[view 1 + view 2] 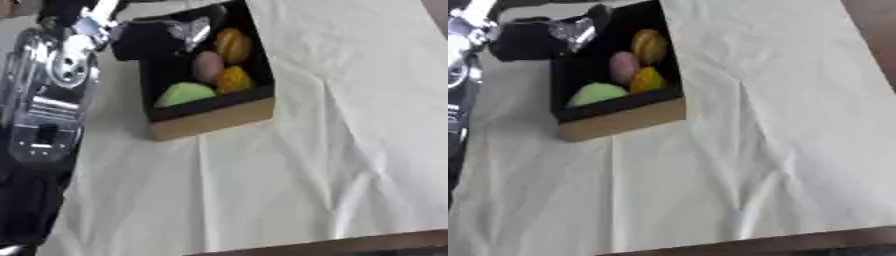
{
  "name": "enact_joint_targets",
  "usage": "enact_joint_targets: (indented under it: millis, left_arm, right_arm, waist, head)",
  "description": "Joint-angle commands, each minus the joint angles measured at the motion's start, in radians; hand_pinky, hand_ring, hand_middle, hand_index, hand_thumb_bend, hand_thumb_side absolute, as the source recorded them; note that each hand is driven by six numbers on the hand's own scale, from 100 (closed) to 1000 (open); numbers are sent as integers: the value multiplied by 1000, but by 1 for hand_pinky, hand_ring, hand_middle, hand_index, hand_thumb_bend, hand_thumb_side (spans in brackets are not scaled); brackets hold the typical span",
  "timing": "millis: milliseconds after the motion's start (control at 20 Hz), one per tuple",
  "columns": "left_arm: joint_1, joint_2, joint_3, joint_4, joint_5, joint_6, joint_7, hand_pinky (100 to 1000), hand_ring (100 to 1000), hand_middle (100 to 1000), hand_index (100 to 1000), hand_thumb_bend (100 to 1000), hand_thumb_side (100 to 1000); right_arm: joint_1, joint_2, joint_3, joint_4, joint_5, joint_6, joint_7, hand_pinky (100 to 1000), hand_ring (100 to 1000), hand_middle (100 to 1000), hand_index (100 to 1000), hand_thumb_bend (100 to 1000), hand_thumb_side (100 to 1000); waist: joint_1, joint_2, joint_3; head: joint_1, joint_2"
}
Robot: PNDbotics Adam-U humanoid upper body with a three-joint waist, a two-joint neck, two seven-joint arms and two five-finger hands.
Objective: Pick up objects on the table and place them in the box.
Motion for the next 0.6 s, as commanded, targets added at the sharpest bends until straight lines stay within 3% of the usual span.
enact_joint_targets:
  millis: [50,300,600]
  left_arm:
    - [7,86,34,-54,51,17,52,690,710,712,852,445,547]
    - [97,212,27,-58,115,-11,94,704,727,728,866,469,543]
    - [239,358,-7,-58,128,-6,21,739,771,764,893,527,511]
  right_arm:
    - [-2,-30,-21,-11,-3,-1,-10,844,837,750,859,100,600]
    - [15,-44,-30,-11,2,0,-22,844,837,749,859,100,604]
    - [31,-59,-39,-11,8,3,-35,844,837,749,859,100,606]
  waist:
    - [-3,-32,2]
    - [5,-26,14]
    - [11,-15,32]
  head:
    - [-8,-1]
    - [-9,0]
    - [-4,-12]
